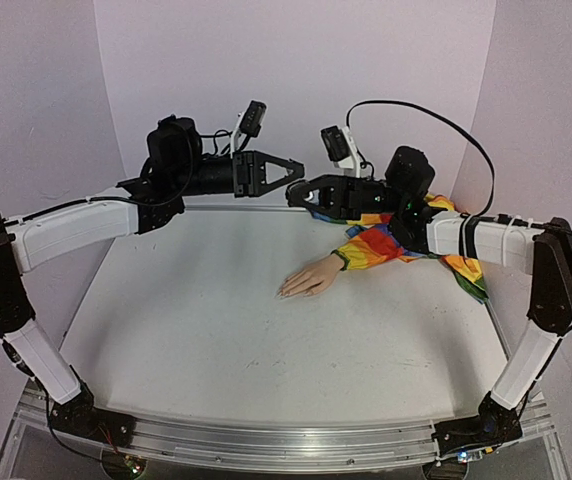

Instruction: Paint the nails

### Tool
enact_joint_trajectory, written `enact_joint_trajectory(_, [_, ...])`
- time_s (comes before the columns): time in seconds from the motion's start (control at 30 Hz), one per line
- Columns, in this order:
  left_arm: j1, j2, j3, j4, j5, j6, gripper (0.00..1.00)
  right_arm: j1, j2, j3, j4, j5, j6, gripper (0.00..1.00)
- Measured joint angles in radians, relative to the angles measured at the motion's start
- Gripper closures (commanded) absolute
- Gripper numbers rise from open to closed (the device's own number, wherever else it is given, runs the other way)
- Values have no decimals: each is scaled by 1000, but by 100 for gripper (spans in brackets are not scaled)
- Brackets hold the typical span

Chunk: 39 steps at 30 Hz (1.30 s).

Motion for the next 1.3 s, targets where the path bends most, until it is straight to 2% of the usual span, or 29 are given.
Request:
enact_joint_trajectory(0.2, [1, 2, -2, 6, -45, 31, 99, -3, 0, 0, -7, 38, -16, 100])
enact_joint_trajectory(0.3, [1, 2, -19, 1, -102, 42, 100, -5, -6, 0, -82, 94, -100, 100])
enact_joint_trajectory(0.37, [1, 2, -27, -35, -180, 54, 100, -4, -21, 0, -197, 187, -196, 100])
enact_joint_trajectory(0.43, [-6, 2, -27, -96, -284, 60, 100, 10, -42, -1, -317, 326, -301, 100])
enact_joint_trajectory(0.57, [-50, 11, 17, -269, -566, 43, 100, 88, -77, -8, -492, 731, -520, 100])
enact_joint_trajectory(0.7, [-87, 111, 197, -495, -773, -11, 100, 169, -53, 2, -533, 1131, -648, 100])
enact_joint_trajectory(0.8, [-91, 192, 294, -600, -862, -57, 100, 195, 12, 31, -535, 1297, -671, 100])
enact_joint_trajectory(0.83, [-91, 203, 296, -619, -882, -72, 99, 198, 28, 34, -536, 1312, -669, 100])
enact_joint_trajectory(0.87, [-91, 209, 296, -644, -895, -83, 91, 202, 45, 34, -538, 1317, -663, 100])
enact_joint_trajectory(0.97, [-91, 211, 294, -690, -906, -86, 47, 204, 59, 34, -550, 1284, -644, 100])
enact_joint_trajectory(1.0, [-89, 206, 291, -695, -903, -62, 39, 200, 56, 34, -554, 1277, -636, 100])
enact_joint_trajectory(1.1, [-62, 137, 203, -668, -820, -6, 27, 129, 49, 24, -558, 1142, -604, 100])
enact_joint_trajectory(1.17, [-19, 63, 100, -606, -704, 5, 21, 55, 39, 10, -560, 981, -578, 100])
enact_joint_trajectory(1.3, [85, -64, -87, -414, -469, -4, 17, -51, 19, -4, -552, 619, -520, 100])
